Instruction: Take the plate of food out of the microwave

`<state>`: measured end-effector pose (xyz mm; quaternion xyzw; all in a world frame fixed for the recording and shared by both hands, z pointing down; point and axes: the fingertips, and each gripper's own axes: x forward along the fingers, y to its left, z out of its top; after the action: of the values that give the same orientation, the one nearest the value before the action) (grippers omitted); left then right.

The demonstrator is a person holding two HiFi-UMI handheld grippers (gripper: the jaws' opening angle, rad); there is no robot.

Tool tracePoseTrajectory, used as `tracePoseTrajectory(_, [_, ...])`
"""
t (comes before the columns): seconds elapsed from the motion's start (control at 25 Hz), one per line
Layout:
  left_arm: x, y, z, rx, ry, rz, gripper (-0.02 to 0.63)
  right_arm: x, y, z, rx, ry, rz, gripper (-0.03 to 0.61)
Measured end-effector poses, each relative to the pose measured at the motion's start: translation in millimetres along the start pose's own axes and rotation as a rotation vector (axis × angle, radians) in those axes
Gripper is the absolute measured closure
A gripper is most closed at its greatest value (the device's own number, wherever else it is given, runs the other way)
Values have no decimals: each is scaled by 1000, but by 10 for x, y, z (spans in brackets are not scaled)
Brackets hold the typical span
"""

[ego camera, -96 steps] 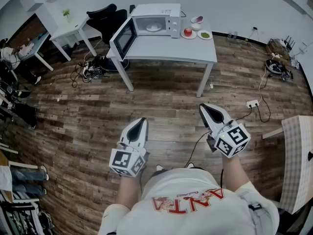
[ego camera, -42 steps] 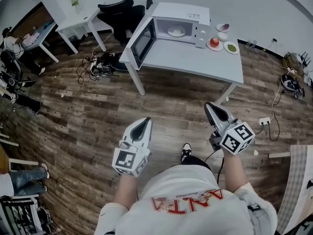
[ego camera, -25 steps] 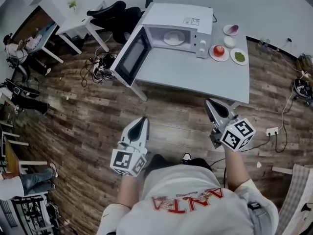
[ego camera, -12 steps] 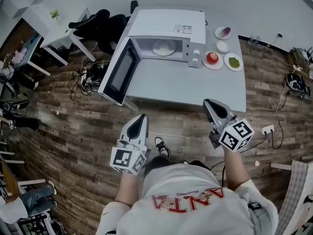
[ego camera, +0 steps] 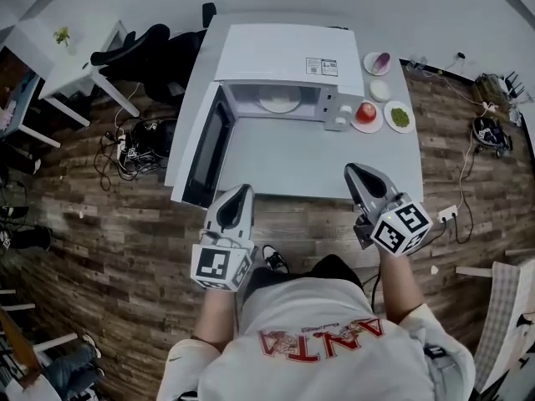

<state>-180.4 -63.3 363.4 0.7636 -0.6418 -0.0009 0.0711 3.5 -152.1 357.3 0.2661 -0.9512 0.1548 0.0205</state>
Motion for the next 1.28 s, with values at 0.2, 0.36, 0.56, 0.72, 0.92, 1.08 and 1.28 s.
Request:
tracePoseTrajectory(0.2, [200, 170, -28, -21, 14, -19, 603, 315, -122, 7, 33, 4, -19, 578])
tracePoseTrajectory(0.36, [346, 254, -112, -17, 47, 22, 603, 590, -329, -85, 69, 23, -16, 578])
tracePoseTrajectory(0.56, [524, 300, -218, -69, 71, 99, 603, 915, -669, -314, 166, 75, -9, 578])
tracePoseTrajectory(0.72, [623, 342, -284, -99, 79, 134, 603, 1208, -906, -619, 308, 147, -20, 557])
tracePoseTrajectory(0.92, [669, 418, -382, -103, 99, 157, 603, 1605, -1053, -941, 540, 143, -23, 499])
tracePoseTrajectory(1.08, [741, 456, -446, -114, 129, 139, 603, 1968, -1231, -1292, 789, 166, -61, 497])
tracePoseTrajectory(1.28, [834, 521, -533, -120, 151, 107, 603, 2332, -1426, -1466, 931, 100, -131, 498])
